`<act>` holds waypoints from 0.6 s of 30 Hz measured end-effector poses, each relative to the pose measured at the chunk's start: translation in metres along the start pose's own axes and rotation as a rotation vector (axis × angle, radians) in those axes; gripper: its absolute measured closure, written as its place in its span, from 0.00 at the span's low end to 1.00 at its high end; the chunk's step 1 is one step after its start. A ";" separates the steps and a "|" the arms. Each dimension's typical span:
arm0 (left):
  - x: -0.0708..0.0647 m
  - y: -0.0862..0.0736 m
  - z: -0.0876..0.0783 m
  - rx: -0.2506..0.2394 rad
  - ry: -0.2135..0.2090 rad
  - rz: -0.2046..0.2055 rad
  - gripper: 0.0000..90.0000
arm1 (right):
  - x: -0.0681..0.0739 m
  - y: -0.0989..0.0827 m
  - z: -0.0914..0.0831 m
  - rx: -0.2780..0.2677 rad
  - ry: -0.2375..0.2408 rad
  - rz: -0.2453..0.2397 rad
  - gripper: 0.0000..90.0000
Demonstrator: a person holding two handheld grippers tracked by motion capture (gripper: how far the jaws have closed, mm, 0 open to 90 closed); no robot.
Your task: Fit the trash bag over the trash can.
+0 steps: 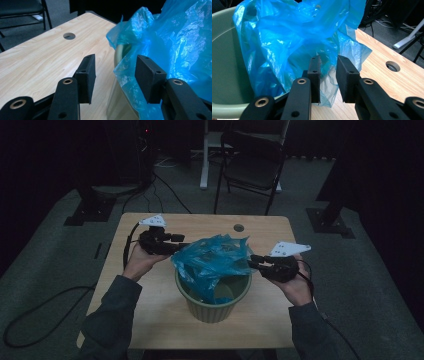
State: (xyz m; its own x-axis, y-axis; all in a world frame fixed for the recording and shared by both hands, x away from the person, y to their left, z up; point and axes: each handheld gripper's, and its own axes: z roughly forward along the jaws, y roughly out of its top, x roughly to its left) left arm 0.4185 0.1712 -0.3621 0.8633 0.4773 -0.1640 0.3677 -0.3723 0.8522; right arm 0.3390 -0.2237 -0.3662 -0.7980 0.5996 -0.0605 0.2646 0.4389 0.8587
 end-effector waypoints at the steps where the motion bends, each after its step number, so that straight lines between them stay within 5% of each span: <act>1: 0.000 0.000 -0.001 -0.010 -0.014 -0.003 0.57 | 0.000 0.000 0.000 0.000 -0.002 0.001 0.82; 5: 0.000 -0.001 -0.006 -0.053 -0.070 -0.005 0.56 | 0.000 0.000 0.001 0.000 -0.001 0.005 0.82; 14: -0.006 -0.002 0.003 -0.010 -0.063 0.022 0.53 | 0.000 0.000 0.002 -0.001 0.000 0.008 0.81; 15: -0.009 -0.005 0.012 0.038 -0.019 0.048 0.55 | 0.000 0.000 0.002 -0.001 -0.003 0.007 0.80; 18: -0.009 -0.006 0.014 0.041 0.013 0.048 0.68 | -0.001 0.000 0.001 -0.007 -0.016 0.012 0.80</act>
State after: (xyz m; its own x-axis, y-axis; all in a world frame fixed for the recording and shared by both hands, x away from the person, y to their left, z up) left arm 0.4131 0.1575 -0.3730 0.8758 0.4683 -0.1170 0.3405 -0.4274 0.8375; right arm 0.3403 -0.2229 -0.3666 -0.7861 0.6153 -0.0586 0.2701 0.4273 0.8628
